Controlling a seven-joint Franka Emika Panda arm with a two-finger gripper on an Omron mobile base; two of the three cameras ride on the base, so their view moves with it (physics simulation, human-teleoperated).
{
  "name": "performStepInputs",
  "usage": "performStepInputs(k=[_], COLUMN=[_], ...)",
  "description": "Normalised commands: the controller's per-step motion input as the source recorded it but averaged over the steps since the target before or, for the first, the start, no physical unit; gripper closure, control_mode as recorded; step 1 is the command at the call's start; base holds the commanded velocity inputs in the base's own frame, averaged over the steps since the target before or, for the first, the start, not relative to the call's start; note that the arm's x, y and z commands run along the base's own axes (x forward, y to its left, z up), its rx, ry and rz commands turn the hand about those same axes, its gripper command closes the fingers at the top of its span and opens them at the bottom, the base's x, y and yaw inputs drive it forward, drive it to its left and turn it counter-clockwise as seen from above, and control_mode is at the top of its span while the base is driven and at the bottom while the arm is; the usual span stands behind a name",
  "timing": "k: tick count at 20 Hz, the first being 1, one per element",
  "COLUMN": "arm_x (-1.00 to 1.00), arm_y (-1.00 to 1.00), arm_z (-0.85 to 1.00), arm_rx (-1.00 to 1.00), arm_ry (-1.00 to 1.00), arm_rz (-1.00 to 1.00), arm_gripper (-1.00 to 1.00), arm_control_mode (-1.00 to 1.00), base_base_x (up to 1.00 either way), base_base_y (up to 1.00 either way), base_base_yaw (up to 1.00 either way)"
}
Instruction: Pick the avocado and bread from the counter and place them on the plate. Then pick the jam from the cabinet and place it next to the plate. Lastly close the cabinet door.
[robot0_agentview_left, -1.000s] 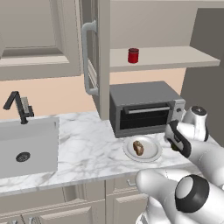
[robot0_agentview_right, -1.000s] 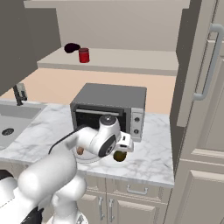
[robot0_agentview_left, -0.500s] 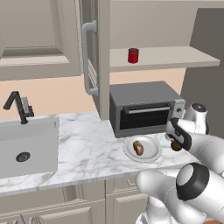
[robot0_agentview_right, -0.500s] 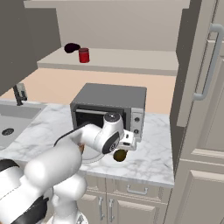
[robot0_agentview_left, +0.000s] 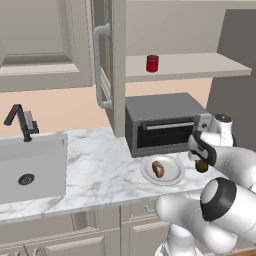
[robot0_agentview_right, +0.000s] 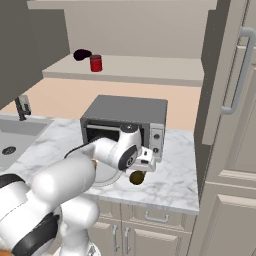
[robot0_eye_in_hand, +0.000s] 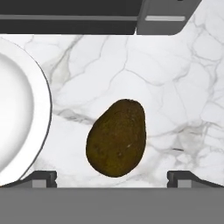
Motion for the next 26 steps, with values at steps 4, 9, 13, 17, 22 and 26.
performStepInputs(k=[4, 9, 13, 17, 22, 26], arm_x=[0.00, 0.00, 0.00, 0.00, 0.00, 0.01], arm_y=[0.00, 0.00, 0.00, 0.00, 0.00, 0.00], arm_z=[-0.05, -0.16, -0.09, -0.09, -0.15, -0.13], arm_rx=[0.00, 0.00, 0.00, 0.00, 0.00, 0.00], arm_ry=[0.08, 0.01, 0.00, 0.00, 0.00, 0.00], arm_rz=[0.00, 0.00, 0.00, 0.00, 0.00, 0.00], arm_gripper=[-1.00, -1.00, -1.00, -1.00, -1.00, -1.00], arm_control_mode=[-1.00, -1.00, -1.00, -1.00, -1.00, -1.00], base_base_x=[0.00, 0.00, 0.00, 0.00, 0.00, 0.00], base_base_y=[0.00, 0.00, 0.00, 0.00, 0.00, 0.00], base_base_yaw=[0.00, 0.00, 0.00, 0.00, 0.00, 0.00])
